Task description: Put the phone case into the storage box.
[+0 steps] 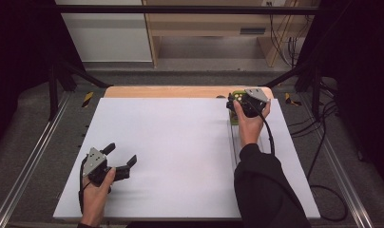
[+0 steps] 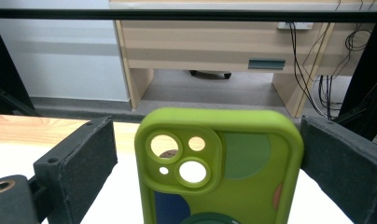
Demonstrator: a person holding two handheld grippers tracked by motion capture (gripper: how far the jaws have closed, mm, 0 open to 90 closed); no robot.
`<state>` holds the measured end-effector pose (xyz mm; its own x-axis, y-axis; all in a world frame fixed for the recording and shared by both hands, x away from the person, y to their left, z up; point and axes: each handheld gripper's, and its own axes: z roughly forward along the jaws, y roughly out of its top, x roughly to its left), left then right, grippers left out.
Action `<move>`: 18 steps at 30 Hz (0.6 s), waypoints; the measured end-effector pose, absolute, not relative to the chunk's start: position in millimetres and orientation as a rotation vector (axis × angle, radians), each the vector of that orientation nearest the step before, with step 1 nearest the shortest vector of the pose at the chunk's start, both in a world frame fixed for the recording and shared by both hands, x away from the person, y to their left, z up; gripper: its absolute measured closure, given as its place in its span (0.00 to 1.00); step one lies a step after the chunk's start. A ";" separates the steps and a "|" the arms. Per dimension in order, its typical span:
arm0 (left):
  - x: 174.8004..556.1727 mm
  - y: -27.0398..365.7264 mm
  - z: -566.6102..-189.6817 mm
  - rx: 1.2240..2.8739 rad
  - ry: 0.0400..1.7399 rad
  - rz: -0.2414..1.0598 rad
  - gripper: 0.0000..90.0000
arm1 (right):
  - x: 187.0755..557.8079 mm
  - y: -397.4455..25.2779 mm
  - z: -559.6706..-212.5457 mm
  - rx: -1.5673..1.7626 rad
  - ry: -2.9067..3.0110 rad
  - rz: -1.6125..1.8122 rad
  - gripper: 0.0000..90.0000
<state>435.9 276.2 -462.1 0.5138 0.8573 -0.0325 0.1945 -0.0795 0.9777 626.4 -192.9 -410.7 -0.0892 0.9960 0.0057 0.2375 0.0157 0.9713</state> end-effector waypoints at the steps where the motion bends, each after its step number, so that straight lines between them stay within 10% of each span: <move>1: 435.9 276.2 -462.0 1.586 0.926 0.708 0.03 | 625.3 -192.8 -409.3 1.336 1.456 1.150 0.06; 18: 435.9 277.4 -461.9 1.585 0.928 0.708 0.03 | 609.2 -196.4 -390.6 1.312 1.427 1.216 0.07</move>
